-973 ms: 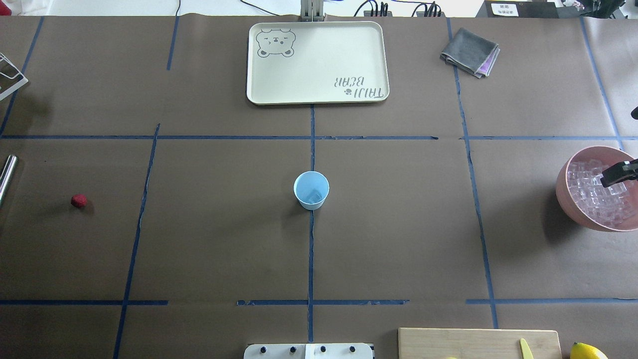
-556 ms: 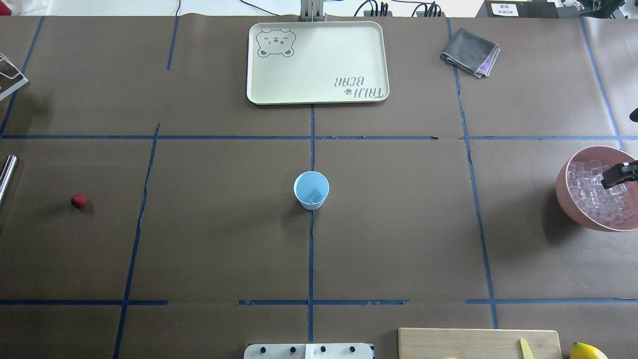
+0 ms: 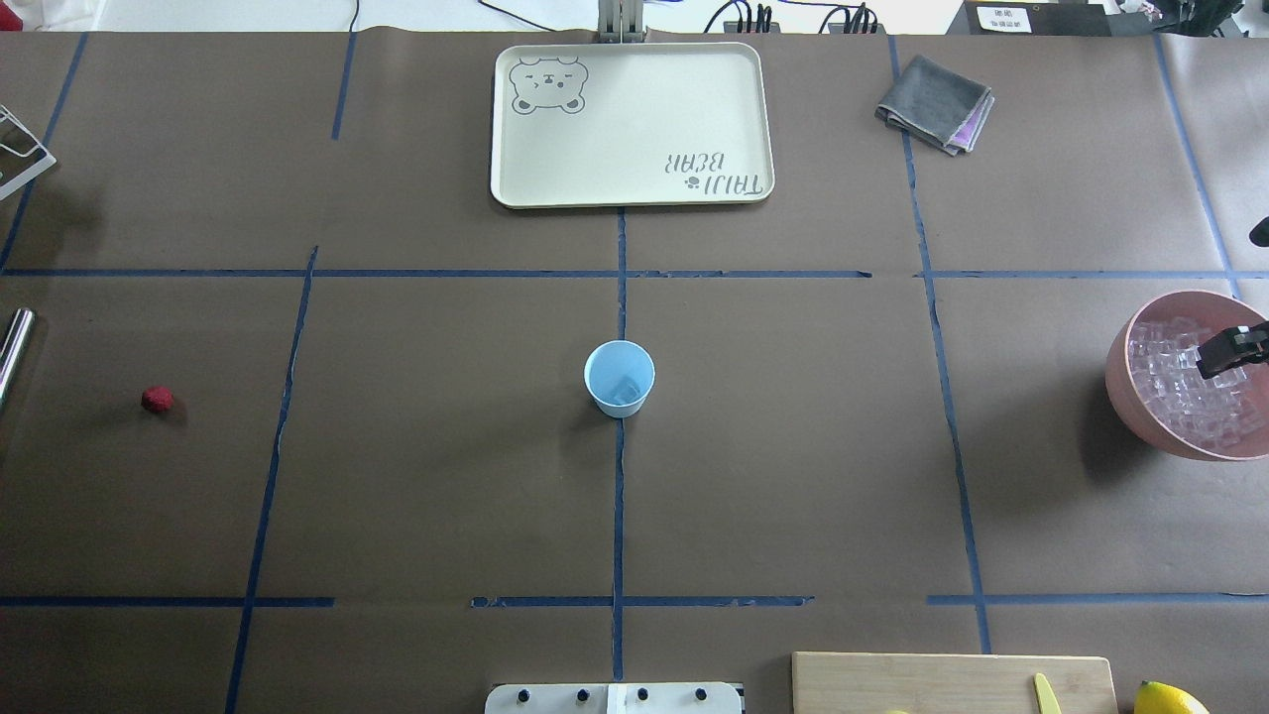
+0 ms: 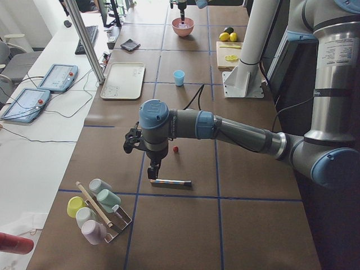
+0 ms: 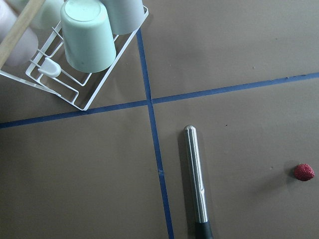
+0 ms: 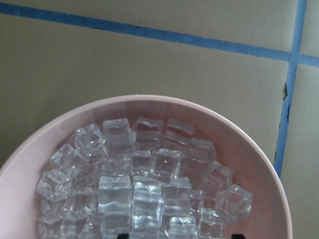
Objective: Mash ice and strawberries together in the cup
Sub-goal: 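Lower the right gripper into the bowl and grasp another ice cube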
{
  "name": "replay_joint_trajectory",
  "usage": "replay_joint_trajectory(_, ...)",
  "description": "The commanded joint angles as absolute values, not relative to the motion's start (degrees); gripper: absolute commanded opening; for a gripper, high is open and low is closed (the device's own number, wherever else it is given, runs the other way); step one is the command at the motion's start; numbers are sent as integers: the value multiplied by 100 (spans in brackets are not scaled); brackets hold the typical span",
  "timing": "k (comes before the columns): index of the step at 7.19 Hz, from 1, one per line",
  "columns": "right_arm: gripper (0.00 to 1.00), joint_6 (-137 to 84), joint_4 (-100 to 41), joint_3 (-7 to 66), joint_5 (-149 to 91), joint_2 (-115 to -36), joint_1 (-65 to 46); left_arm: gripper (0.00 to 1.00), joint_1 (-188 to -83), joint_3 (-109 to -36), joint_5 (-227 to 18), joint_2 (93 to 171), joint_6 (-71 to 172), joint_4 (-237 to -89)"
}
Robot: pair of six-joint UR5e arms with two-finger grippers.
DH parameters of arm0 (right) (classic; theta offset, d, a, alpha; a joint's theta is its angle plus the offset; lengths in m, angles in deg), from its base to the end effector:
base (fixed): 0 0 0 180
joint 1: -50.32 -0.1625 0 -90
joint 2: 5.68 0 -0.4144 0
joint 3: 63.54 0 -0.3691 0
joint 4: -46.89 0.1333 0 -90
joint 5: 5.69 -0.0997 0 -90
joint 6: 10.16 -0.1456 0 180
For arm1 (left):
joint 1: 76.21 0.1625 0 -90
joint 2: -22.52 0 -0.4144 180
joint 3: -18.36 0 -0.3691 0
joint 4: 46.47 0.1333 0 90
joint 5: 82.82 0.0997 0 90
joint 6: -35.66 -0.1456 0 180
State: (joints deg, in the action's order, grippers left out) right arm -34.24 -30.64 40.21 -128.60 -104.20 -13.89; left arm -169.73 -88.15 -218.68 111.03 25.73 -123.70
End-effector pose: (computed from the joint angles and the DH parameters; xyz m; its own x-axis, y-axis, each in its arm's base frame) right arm -0.1419 -0.4182 0.6248 0.7936 -0.1193 0.5966 0.0993 0.9928 0.0664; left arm -0.0563 -0.4467 0.5785 0.6970 0.1576 -0.6996 -0.0597 0.9849 0.1623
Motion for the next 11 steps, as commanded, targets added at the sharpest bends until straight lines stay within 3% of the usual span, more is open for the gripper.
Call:
replay_joint_trajectory(1,74,-3424,-3063,3974,-12856,-10412,-1350,100,-16973,-8816,-21870,11103,2599,-12373)
replay_joint_trajectory(5,69,-3424,-3063,3833,-12865,-10368,-1332,100,-16973,-8816,-21870,11103,2599,-12373)
replay_joint_trajectory(6,60,-3424,-3071,3833,-12865,-10368,-1332,100,-16973,-8825,-21861,11103,2599,-12373)
replay_joint_trajectory(7,39,-3424,-3063,3833,-12882,-10367,-1323,100,-16973,-8816,-21861,11103,2599,-12373)
replay_joint_trajectory(8,5,-3424,-3063,3859,-12917,-10367,-1323,100,-16973,-8825,-21861,11103,2599,-12373)
replay_joint_trajectory(9,0,-3433,-3071,3885,-12961,-10333,-1332,100,-16973,-8816,-21861,11103,2599,-12373)
replay_joint_trajectory(11,0,-3424,-3202,4330,-13084,-10542,-1419,100,-16973,-8825,-21870,11112,2599,-12373)
